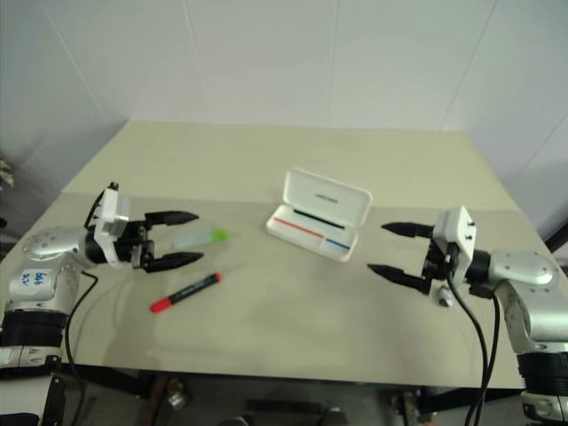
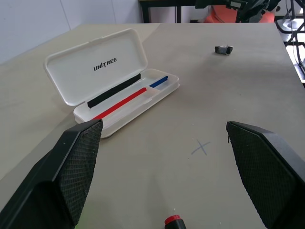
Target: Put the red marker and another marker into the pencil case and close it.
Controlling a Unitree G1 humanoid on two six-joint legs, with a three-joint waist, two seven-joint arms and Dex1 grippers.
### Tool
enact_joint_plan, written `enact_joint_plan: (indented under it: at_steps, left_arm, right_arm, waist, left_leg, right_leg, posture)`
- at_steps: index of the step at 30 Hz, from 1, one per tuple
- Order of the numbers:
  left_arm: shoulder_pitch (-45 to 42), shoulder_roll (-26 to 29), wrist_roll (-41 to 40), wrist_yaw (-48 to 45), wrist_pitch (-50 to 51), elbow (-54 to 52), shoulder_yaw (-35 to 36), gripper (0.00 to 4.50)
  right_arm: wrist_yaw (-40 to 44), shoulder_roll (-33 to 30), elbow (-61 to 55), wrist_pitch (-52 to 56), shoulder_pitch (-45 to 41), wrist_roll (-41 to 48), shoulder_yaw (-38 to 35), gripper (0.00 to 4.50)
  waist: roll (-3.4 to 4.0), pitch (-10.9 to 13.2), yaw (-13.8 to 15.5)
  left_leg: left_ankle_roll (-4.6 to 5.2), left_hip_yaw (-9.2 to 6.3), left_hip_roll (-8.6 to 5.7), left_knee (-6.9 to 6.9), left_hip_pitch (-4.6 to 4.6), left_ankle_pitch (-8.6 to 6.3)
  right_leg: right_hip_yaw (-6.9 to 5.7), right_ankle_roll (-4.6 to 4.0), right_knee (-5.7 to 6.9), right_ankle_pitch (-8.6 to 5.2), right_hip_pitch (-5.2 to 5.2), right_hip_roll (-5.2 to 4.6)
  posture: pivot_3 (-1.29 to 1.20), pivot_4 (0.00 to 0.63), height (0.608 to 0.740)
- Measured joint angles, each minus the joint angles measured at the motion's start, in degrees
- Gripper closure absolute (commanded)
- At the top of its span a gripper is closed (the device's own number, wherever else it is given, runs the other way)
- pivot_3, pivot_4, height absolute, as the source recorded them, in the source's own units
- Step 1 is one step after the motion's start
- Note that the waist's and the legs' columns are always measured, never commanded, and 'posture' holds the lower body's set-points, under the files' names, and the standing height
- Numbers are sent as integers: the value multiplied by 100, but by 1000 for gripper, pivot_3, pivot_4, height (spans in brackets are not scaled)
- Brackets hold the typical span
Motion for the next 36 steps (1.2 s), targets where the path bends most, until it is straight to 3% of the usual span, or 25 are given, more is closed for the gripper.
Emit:
enact_joint_plan:
  at_steps: [11, 20, 23, 27, 36]
  left_arm:
    - [12, -50, 15, 64, -55, -17, -44, 54]
    - [0, 199, 152, 32, -211, 284, -35, 54]
    - [-14, 255, 185, 5, -269, 441, -25, 0]
    - [-65, 260, 229, -9, -348, 561, -26, 0]
    - [-410, 183, 379, -10, -486, 814, -116, 0]
  right_arm:
    - [190, -2, 180, 287, -517, -88, 426, 0]
    - [138, 68, 389, 434, -1198, -946, 1281, 0]
    - [107, 278, 674, 292, -1353, -1257, 1562, 593]
    - [62, 474, 1028, 143, -1487, -1570, 1758, 2001]
    - [-253, 1231, 2108, -380, -2387, -2597, 2514, 2001]
  waist:
    - [1, 0, -20]
    - [4, 3, -59]
    - [5, 3, -71]
    - [5, 4, -89]
    - [5, 4, -149]
  left_leg:
    - [0, -1, 0, 2, 2, 0]
    - [0, 0, 1, 0, 1, 0]
    - [0, 0, 0, 0, -1, 0]
    - [-1, 0, -1, 0, -7, 0]
    - [-16, 0, -2, 1, -16, 9]
  right_leg:
    - [0, 0, 6, 0, -1, 0]
    - [-1, -2, 13, -2, -10, 1]
    - [-1, -1, 13, -2, -11, 0]
    - [-1, 1, 22, -2, -21, 0]
    - [4, -7, 92, -13, -67, 2]
  posture:
    - [0, 150, 740]
    - [0, 150, 740]
    - [0, 150, 740]
    - [0, 150, 740]
    - [0, 150, 740]
